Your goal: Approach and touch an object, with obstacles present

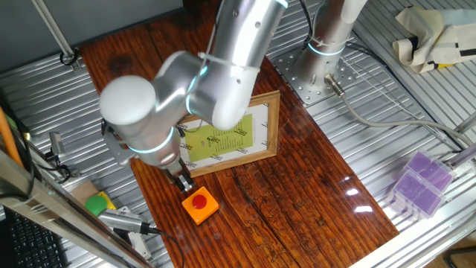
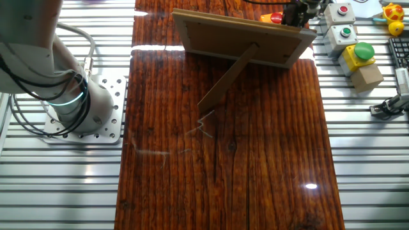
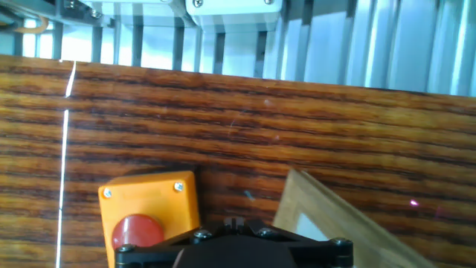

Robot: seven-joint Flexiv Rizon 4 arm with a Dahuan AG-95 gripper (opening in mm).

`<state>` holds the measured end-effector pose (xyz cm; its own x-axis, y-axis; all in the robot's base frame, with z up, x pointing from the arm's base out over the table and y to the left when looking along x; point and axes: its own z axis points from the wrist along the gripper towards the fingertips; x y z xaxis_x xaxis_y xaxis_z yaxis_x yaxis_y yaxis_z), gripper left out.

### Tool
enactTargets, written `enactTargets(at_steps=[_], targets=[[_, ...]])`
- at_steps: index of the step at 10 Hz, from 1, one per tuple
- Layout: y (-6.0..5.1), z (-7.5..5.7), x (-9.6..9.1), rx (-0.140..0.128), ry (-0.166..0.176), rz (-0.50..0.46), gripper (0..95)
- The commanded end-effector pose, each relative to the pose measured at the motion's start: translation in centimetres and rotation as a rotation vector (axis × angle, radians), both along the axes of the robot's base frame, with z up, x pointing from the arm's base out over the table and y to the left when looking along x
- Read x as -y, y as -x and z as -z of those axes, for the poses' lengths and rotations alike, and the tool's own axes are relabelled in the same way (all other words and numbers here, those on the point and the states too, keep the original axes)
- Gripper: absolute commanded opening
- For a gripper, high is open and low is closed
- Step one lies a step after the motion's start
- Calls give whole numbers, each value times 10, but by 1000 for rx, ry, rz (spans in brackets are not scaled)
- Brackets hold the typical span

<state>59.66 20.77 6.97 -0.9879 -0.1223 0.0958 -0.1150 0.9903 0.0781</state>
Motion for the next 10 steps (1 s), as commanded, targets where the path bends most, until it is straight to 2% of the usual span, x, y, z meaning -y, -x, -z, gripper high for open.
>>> enactTargets(at_steps=[1, 4, 7, 10], targets=[[2, 4, -6, 2, 1, 3, 0], [5, 15, -16, 11, -12, 23, 0], [7, 17, -23, 13, -11, 41, 0], [7, 17, -23, 15, -10, 37, 0]])
